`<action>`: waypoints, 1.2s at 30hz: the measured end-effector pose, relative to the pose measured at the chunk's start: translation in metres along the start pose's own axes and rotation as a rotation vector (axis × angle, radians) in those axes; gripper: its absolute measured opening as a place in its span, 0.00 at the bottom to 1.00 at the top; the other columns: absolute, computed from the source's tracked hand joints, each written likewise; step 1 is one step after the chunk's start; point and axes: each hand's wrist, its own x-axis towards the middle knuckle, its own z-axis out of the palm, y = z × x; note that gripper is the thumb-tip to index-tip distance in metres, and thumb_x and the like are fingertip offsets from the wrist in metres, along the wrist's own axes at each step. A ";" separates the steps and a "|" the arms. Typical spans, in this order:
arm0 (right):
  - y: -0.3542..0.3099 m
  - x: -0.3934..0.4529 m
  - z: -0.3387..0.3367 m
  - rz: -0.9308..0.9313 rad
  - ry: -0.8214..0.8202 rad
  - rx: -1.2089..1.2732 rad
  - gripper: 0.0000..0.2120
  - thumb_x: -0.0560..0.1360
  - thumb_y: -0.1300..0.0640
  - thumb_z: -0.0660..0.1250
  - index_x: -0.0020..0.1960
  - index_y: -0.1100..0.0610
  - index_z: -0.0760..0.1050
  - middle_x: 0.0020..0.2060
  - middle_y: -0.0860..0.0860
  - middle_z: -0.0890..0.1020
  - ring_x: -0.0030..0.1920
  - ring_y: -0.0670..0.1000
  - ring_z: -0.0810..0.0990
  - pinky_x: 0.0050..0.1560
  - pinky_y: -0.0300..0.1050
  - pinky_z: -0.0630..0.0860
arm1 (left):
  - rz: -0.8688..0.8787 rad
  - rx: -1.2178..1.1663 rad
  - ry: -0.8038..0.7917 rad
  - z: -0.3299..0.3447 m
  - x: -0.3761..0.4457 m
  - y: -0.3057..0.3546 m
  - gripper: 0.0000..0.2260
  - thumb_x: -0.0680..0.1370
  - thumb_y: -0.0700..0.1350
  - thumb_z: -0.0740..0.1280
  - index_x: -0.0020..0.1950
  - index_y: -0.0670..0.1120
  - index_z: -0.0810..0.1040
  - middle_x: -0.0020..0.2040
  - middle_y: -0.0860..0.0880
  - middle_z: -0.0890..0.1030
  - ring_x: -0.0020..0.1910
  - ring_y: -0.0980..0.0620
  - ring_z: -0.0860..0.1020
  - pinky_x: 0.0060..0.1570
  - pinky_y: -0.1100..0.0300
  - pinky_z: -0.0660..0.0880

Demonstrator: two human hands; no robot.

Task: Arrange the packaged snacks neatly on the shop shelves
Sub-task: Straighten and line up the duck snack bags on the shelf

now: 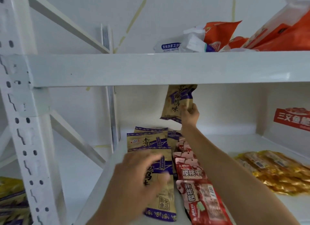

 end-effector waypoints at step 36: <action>-0.056 -0.264 -0.123 0.380 -0.709 -0.060 0.18 0.82 0.53 0.67 0.70 0.57 0.74 0.58 0.56 0.86 0.60 0.58 0.86 0.64 0.61 0.81 | -0.321 -1.018 0.160 0.004 -0.064 -0.019 0.17 0.76 0.47 0.74 0.65 0.52 0.79 0.56 0.51 0.88 0.56 0.49 0.86 0.57 0.47 0.82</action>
